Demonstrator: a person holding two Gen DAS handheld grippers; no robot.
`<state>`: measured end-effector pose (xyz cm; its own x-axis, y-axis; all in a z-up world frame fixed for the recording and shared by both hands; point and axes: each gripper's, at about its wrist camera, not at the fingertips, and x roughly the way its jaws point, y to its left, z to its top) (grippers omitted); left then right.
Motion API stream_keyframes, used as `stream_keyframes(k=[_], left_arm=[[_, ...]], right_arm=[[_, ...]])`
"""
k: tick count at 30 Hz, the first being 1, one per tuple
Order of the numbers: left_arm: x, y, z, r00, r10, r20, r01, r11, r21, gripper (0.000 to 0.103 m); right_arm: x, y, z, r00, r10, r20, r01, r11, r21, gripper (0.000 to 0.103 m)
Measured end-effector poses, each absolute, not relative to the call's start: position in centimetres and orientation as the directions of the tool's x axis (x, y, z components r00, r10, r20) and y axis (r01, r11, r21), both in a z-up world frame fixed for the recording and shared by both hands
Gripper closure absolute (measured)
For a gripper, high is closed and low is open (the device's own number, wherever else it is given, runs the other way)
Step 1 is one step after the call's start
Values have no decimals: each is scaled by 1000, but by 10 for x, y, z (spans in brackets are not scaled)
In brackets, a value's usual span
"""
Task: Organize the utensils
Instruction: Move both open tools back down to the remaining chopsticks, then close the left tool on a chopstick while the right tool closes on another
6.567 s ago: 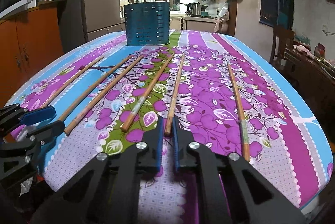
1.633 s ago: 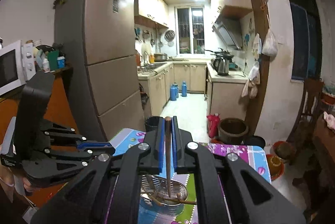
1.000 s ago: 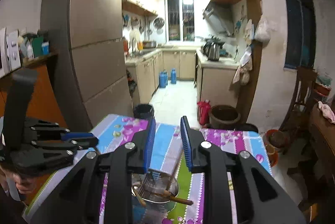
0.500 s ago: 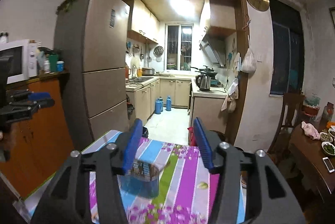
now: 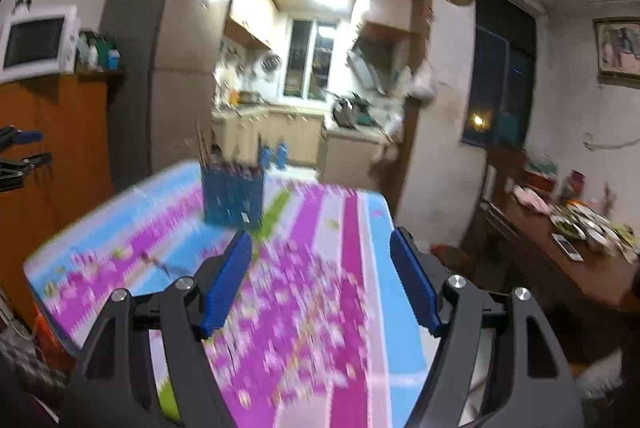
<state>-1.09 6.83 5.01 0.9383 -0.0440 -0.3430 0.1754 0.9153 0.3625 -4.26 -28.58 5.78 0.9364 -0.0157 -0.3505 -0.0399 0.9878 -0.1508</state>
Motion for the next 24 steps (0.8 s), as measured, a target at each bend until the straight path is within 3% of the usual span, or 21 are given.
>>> stream_keyframes(k=[2, 9, 16, 24], left_arm=[[-20, 64, 22, 919, -55, -391, 200, 918, 341, 37], [-49, 10, -64, 793, -244, -558, 415, 887, 203, 38], [-53, -20, -107, 736, -281, -616, 464, 872, 157, 38], [-42, -35, -107, 728, -342, -594, 498, 860, 115, 40]], right_arm=[[-51, -275, 28, 917, 16, -399, -77, 988, -137, 36], [-48, -212, -58, 853, 124, -507, -206, 972, -110, 60], [-28, -183, -97, 806, 188, -562, -265, 962, -59, 69], [10, -182, -110, 771, 181, -610, -196, 980, 43, 74]])
